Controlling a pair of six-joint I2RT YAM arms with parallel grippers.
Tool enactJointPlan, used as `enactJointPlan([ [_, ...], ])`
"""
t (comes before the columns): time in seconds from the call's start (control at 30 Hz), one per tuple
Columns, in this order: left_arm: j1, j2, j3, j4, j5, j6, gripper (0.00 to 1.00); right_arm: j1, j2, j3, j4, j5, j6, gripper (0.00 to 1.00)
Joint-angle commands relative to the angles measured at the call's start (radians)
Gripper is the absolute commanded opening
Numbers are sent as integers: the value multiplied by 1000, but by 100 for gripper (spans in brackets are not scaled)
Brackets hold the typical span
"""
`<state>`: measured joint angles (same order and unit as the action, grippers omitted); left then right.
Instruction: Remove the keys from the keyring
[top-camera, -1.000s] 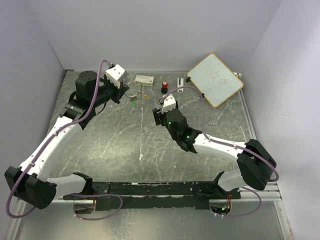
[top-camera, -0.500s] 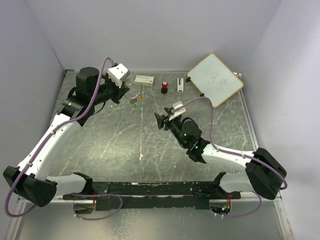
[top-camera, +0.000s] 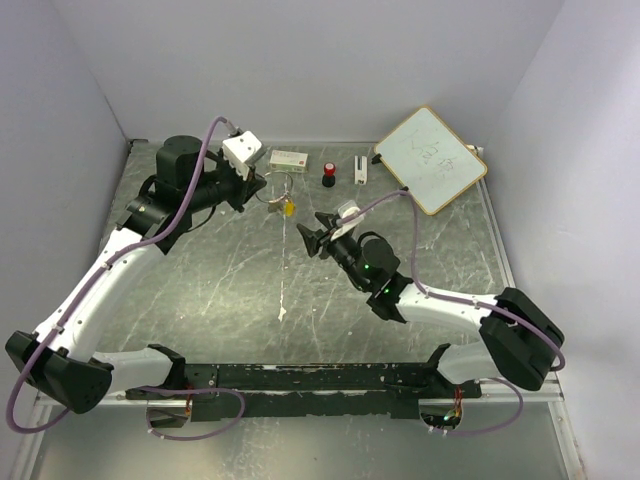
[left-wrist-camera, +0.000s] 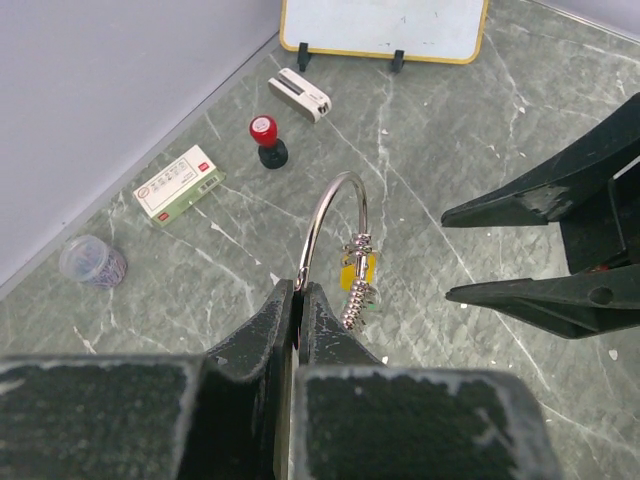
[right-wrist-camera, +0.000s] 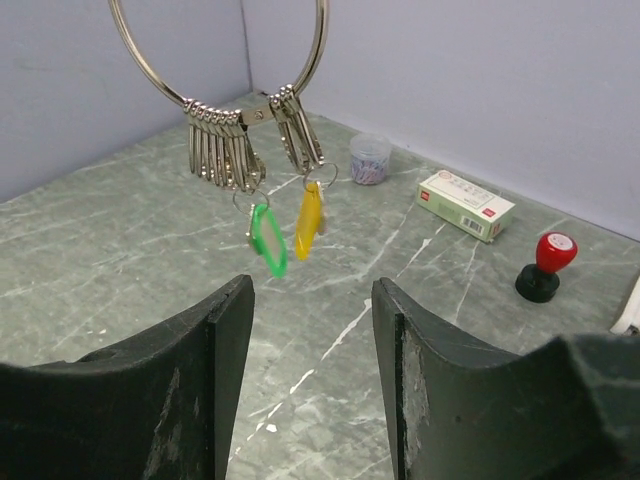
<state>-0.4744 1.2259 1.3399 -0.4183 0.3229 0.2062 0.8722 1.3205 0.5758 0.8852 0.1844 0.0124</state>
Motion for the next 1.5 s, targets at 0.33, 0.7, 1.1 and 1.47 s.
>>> enactJointPlan([
  [0.33,-47,-45,44,5,76,-16,7,3,63,73,61,-24,-32,50],
  [0.7,-66,-59,47,-5,56,-17,7,2,56,65,67,4,-59,49],
  [1.1,-78,-82,56,-10,52,-17,7,3,55,53,69,36,-68,47],
  [1.47,-81,-78,52,-8,40,-21,7,2,77,63,76,1,-50,38],
])
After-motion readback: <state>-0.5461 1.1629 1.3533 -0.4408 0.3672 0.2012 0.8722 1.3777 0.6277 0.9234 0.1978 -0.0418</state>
